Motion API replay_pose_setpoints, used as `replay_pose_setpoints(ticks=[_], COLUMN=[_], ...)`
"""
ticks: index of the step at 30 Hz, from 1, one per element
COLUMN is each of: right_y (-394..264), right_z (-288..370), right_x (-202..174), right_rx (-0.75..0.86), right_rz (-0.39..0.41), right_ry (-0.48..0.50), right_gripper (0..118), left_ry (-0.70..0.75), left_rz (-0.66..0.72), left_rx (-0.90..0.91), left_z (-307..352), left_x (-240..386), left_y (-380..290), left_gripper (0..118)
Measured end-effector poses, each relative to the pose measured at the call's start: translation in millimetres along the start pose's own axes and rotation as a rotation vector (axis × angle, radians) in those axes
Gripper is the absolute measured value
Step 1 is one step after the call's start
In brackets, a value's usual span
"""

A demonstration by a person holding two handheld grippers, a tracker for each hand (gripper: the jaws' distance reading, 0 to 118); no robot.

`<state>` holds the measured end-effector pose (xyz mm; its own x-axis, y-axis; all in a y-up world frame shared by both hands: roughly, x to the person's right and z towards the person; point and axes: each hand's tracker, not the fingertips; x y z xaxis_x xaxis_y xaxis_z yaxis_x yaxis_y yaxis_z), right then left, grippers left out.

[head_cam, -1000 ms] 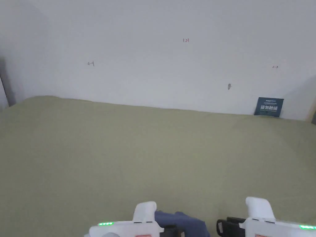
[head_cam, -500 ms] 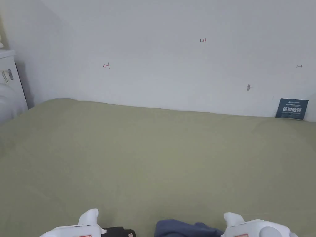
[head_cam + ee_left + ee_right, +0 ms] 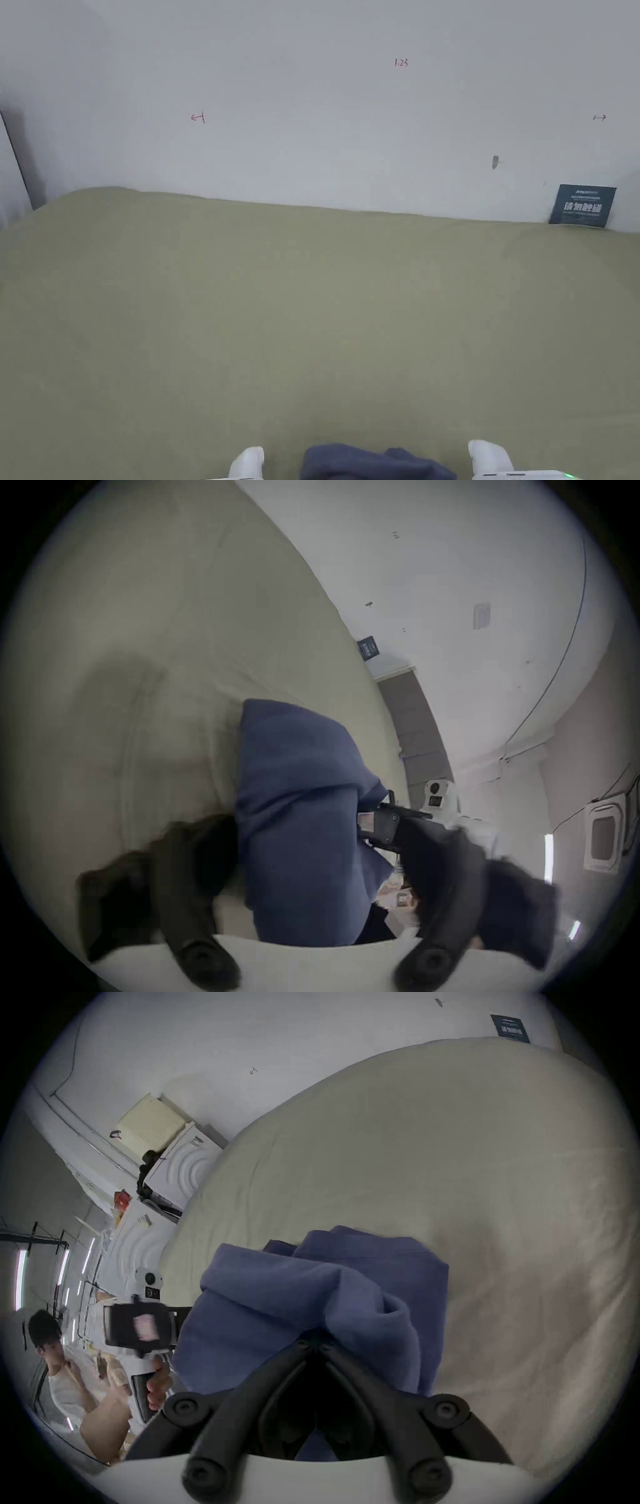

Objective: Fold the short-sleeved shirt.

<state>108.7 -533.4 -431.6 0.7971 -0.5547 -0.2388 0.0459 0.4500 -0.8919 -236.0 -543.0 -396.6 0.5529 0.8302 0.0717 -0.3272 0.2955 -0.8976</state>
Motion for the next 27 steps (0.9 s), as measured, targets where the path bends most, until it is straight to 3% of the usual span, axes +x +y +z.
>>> replay_pose_setpoints(ticks=[1, 3, 4, 7, 12, 20, 27], right_y=[1, 6, 7, 7, 3, 2, -2], right_z=[1, 2, 2, 1, 4, 15, -12], right_x=[0, 0, -1, -5, -23, -99, -192], right_rx=[0.002, 0.012, 0.021, 0.076, 0.143, 0.336, 0.567], right_rz=[-0.002, -0.009, -0.012, -0.023, 0.06, 0.273, 0.358], right_ry=[-0.005, -0.018, -0.024, -0.043, -0.136, -0.294, -0.388], right_gripper=[0, 0, 0, 0, 0, 0, 0], left_ry=[0.115, 0.161, 0.08, 0.089, 0.088, 0.185, 0.399], left_rz=[-0.064, -0.157, -0.123, -0.127, -0.194, -0.251, -0.318], left_rx=[-0.047, -0.068, -0.044, -0.064, -0.034, 0.035, 0.083], left_z=[-5, -2, 2, 4, 15, 80, 182], left_x=[7, 5, 3, 3, 10, -1, -30], left_y=[-3, -8, -8, -9, -8, 29, 86], left_gripper=[35, 35, 35, 34, 33, 32, 32])
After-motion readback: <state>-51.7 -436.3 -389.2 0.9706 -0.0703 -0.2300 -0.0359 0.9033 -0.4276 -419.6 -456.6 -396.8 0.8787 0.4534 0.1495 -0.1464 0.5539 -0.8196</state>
